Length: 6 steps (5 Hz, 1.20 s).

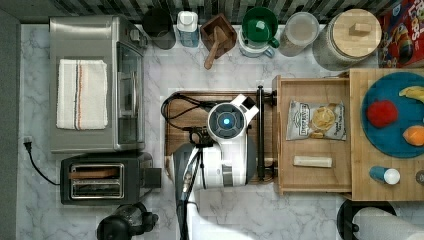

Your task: Close the drawer.

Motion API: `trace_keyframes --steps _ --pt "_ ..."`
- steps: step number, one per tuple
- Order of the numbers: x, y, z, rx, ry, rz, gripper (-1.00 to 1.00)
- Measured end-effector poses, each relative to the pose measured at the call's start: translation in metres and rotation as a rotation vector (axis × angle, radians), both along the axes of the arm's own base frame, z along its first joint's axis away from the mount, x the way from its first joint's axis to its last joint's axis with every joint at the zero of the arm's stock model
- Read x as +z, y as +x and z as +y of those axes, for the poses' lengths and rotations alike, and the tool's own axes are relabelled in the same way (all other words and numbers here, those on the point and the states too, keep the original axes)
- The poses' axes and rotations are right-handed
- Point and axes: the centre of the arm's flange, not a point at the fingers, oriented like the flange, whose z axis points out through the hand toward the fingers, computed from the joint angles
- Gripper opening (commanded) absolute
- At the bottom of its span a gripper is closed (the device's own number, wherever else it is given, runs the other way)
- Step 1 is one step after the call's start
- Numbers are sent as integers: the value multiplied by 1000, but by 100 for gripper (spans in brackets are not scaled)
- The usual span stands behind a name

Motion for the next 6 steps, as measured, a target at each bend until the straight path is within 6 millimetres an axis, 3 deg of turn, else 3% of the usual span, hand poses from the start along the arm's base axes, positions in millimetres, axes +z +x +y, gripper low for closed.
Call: trace_keyframes --steps 1,2,4,6 --pt "-27 0 -9 -25 17 21 -100" --pt "-39 -4 -21 -7 23 47 -100" --pt "-37 -4 -48 36 24 44 -100" --pt "-34 -5 -87 115 -1 42 -100"
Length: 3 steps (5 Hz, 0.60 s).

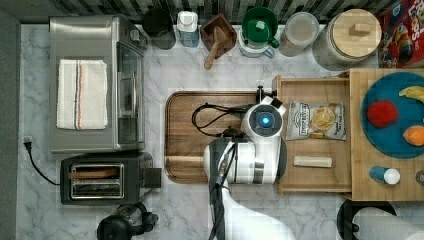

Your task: Close the drawer.

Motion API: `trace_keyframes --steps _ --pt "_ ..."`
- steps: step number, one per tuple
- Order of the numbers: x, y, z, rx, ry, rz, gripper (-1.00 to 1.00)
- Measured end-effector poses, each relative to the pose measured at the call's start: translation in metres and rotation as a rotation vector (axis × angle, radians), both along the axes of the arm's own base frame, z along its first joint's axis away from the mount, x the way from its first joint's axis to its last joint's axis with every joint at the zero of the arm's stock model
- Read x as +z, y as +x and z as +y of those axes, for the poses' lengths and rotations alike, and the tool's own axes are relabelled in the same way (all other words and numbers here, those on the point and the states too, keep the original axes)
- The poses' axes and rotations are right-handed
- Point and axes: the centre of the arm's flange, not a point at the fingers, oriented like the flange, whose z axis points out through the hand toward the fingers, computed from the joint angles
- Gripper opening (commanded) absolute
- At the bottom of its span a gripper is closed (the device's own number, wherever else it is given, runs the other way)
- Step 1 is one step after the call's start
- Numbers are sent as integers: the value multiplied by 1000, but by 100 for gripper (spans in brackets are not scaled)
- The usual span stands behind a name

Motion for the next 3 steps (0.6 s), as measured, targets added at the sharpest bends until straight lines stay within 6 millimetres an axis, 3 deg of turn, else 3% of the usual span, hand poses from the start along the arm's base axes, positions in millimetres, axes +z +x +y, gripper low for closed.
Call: trace_keyframes --steps 3 --pt "1 10 -29 67 31 -4 -100"
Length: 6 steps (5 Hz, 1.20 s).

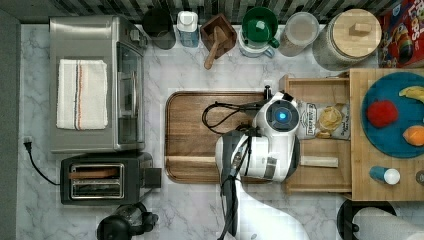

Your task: Close the drawer.

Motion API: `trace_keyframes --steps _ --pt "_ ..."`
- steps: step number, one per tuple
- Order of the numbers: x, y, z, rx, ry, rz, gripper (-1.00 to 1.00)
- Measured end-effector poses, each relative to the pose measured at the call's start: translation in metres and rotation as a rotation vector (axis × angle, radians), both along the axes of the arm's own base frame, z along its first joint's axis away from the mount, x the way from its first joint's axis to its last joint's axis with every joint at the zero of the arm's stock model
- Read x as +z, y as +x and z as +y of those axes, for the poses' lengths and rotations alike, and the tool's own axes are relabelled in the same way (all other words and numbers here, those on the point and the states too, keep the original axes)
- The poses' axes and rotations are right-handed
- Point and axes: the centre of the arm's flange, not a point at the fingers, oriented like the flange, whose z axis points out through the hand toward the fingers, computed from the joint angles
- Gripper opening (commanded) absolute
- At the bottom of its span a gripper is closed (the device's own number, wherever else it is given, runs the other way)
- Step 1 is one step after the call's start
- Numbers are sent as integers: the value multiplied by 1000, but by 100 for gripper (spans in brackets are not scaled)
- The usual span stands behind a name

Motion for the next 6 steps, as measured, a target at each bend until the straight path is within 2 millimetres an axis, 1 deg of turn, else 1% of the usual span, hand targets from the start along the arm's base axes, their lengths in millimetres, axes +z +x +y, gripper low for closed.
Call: trace_keyframes --steps 1,2,3,4,5,6 --pt "4 1 -20 31 6 -20 -100" --pt "7 7 -51 28 6 -23 -100" --pt "3 18 -91 -34 40 -54 -100" --pt "-3 27 -134 -16 47 -52 -100" --pt "-1 28 -176 -2 38 -51 -100" --pt "9 23 -208 -48 37 -51 -100"
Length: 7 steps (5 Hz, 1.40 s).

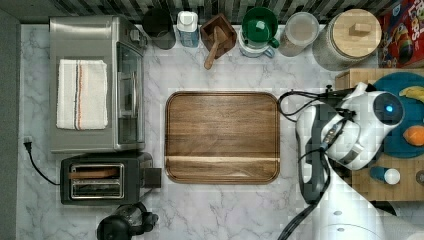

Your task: Close the drawer.

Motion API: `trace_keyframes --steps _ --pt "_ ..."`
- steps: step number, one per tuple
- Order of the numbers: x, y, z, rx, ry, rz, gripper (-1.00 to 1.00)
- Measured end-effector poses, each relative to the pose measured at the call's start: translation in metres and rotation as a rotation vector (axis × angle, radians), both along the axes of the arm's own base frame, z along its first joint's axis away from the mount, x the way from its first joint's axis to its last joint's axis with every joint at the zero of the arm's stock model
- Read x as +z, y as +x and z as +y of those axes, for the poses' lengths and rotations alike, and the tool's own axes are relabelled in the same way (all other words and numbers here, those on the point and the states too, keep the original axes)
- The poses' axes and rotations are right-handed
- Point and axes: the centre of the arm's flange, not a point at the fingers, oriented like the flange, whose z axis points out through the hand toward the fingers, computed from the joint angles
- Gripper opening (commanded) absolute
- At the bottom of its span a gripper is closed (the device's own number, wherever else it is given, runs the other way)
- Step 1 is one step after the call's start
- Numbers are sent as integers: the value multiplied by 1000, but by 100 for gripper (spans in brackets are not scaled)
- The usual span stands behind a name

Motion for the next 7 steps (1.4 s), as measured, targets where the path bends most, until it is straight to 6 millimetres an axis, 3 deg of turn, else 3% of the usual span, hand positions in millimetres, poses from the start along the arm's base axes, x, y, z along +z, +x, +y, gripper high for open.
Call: trace_keyframes --steps 2,7 --pt "17 3 -15 5 24 35 -100" --pt "18 5 -14 27 17 35 -100"
